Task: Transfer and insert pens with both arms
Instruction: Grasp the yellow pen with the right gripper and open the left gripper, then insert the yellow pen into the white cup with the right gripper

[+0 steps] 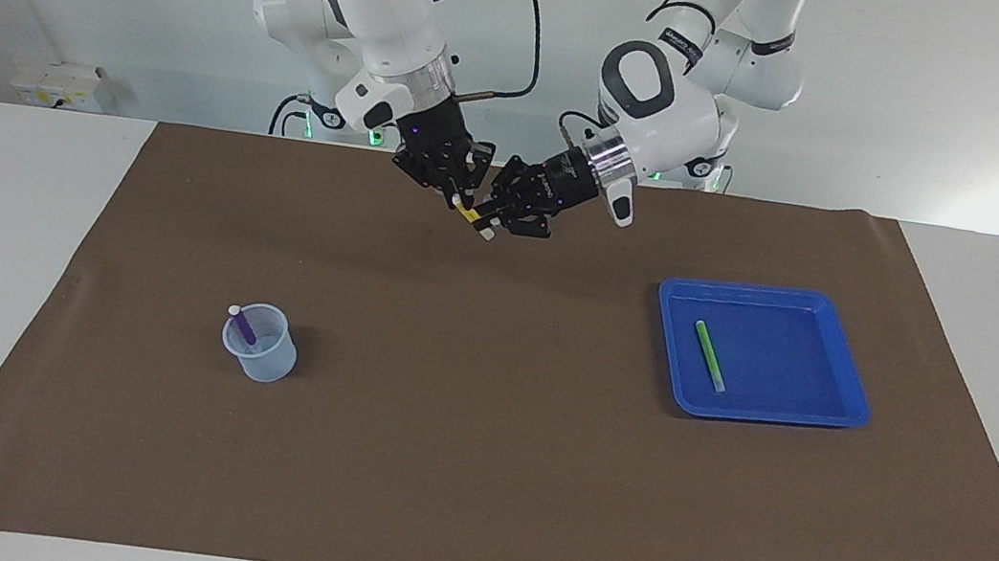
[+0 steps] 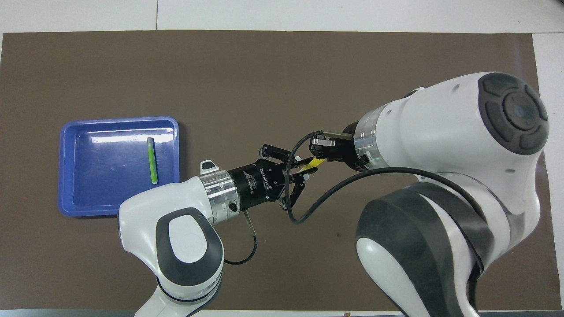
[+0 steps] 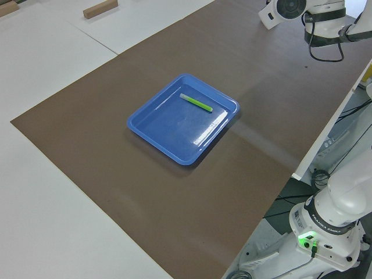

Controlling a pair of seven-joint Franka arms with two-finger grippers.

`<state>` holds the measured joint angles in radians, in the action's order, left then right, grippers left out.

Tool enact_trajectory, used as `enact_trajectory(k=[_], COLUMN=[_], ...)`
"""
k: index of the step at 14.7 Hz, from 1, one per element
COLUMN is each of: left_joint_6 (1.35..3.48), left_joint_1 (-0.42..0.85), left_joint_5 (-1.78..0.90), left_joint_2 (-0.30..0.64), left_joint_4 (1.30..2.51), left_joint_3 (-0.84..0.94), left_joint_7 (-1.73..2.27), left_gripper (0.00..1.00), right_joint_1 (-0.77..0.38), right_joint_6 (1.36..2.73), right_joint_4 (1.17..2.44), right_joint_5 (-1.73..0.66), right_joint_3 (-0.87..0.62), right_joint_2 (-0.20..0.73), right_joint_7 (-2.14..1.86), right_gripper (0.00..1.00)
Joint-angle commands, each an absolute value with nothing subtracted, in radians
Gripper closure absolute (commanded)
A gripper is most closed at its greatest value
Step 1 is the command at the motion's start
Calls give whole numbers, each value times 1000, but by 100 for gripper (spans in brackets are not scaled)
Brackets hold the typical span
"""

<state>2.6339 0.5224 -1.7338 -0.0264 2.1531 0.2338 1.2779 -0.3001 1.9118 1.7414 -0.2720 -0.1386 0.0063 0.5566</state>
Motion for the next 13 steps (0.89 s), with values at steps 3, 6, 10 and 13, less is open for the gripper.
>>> enact_trajectory(k=[3,6,10,13], left_joint_6=[2710,2727,2738,2740], left_joint_1=[555,561,537,512], left_joint_5=[-1759,-1759,-1755,-1743], left_joint_2=[-38,-37,-37,-37], left_joint_4=[2163,2164,2174,2187], left_joint_3=[218,218,215,213], left_joint_7=[1269,1270,1215,1166], left_gripper=[0,0,0,0], right_joint_1=[-282,-261,-177,-102], right_joint_6=[1921,1921,1943,1977], right_joint_4=[1753,1733,1739,1772], right_joint_5=[-282,-267,-212,-148], right_joint_3=[-133,-130,-127,-127], right_joint_2=[-2,6,11,9], right_joint_7=[531,526,360,186], right_gripper=[100,100,100,100])
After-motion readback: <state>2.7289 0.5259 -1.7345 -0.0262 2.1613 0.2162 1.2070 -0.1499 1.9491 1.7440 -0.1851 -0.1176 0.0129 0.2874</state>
